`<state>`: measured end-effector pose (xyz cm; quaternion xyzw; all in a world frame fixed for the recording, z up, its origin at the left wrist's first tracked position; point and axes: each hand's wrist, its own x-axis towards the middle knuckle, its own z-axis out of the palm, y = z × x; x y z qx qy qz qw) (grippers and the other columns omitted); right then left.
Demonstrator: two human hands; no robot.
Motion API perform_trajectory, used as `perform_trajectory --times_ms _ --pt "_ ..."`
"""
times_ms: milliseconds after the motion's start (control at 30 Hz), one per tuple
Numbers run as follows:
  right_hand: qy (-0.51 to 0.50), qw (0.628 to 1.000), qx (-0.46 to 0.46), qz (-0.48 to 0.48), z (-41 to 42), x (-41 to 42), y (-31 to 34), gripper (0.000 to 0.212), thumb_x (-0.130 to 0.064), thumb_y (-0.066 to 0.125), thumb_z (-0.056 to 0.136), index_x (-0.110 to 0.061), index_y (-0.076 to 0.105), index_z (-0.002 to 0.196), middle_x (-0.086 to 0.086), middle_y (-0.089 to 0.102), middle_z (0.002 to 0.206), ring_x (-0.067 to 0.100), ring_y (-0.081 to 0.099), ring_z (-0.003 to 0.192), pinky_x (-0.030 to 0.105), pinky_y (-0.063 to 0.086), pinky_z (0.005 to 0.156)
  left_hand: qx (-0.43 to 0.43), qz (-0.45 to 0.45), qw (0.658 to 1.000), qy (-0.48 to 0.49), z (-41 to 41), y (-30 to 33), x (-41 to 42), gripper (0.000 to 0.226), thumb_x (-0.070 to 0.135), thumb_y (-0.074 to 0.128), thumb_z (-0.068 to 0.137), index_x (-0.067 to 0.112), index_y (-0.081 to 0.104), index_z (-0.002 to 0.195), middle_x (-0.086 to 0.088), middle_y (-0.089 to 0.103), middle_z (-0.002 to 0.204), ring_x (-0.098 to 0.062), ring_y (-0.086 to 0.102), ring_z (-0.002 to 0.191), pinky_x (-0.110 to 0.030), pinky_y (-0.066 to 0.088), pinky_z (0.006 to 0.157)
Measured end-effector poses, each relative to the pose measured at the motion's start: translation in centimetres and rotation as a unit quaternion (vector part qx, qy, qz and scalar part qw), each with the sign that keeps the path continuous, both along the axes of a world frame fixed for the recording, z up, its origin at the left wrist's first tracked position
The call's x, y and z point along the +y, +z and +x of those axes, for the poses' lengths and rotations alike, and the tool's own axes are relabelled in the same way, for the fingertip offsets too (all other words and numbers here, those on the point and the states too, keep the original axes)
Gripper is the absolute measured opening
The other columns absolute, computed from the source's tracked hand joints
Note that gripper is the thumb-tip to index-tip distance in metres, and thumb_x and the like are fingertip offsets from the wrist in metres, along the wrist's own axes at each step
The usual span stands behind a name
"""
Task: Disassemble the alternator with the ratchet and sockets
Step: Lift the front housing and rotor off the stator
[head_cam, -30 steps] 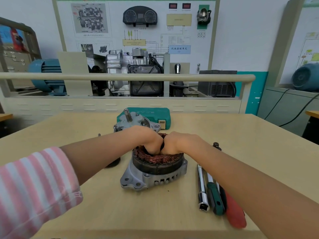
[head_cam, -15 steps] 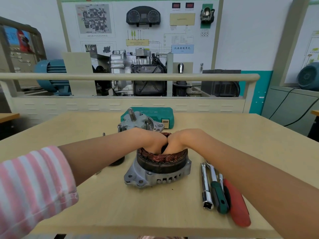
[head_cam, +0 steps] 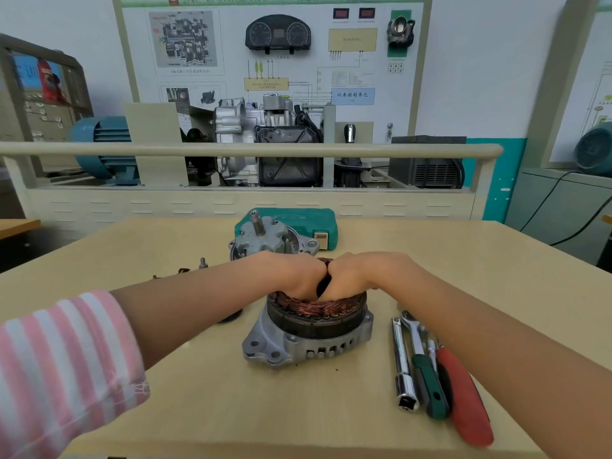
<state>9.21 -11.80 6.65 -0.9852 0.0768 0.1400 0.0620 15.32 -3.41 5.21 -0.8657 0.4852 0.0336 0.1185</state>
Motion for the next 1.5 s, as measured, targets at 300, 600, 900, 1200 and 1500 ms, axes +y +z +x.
perform_trajectory --times_ms 300,600,900,1200,1500 --pt "-0.045 0.978 -0.163 0.126 -0.6 -1.7 1.3 0.012 -0.023 0.047 0.092 -0.015 0.047 0.100 0.002 0.050 0.094 0.016 0.047 0.088 0.018 0.041 0.061 -0.006 -0.026 0.998 -0.049 0.2 0.3 0.4 0.028 0.024 0.050 0.095 0.007 0.059 0.116 -0.013 0.063 0.108 -0.027 0.058 0.093 -0.027 0.043 0.076" --pt "-0.167 0.881 -0.093 0.432 0.1 -2.9 -3.4 0.033 -0.014 0.035 0.093 -0.011 0.055 0.118 0.012 0.066 0.100 0.020 0.059 0.085 0.035 0.049 0.076 -0.006 0.029 0.991 -0.132 -0.2 1.2 0.5 0.042 0.007 0.047 0.092 0.021 0.055 0.131 -0.004 0.061 0.120 -0.022 0.055 0.102 -0.030 0.043 0.086" --pt "-0.195 0.871 -0.108 0.437 0.2 -2.9 -3.9 0.022 -0.023 0.038 0.092 -0.015 0.058 0.095 0.004 0.062 0.077 0.017 0.057 0.068 0.025 0.045 0.062 -0.068 0.017 0.992 -0.106 -0.7 0.9 0.5 0.042 0.011 0.044 0.096 0.025 0.051 0.135 -0.006 0.063 0.118 -0.023 0.058 0.100 -0.026 0.042 0.074" --pt "-0.190 0.873 -0.124 0.431 -0.4 -2.4 -3.7 0.024 -0.020 0.037 0.094 -0.017 0.056 0.109 0.013 0.065 0.106 0.023 0.060 0.091 0.032 0.049 0.073 -0.178 0.053 0.974 -0.131 -2.5 1.5 0.1 0.031 0.002 0.045 0.092 0.015 0.060 0.116 0.001 0.044 0.073 -0.026 0.054 0.079 -0.031 0.041 0.059" --pt "-0.225 0.872 -0.134 0.414 -0.3 -2.0 -3.6 0.028 -0.021 0.035 0.095 -0.013 0.055 0.112 0.014 0.061 0.105 0.024 0.056 0.091 0.033 0.046 0.076 0.009 0.007 0.990 -0.144 -1.2 1.7 0.8 0.039 0.002 0.054 0.089 0.020 0.063 0.122 -0.006 0.063 0.120 -0.027 0.057 0.108 -0.035 0.044 0.095"
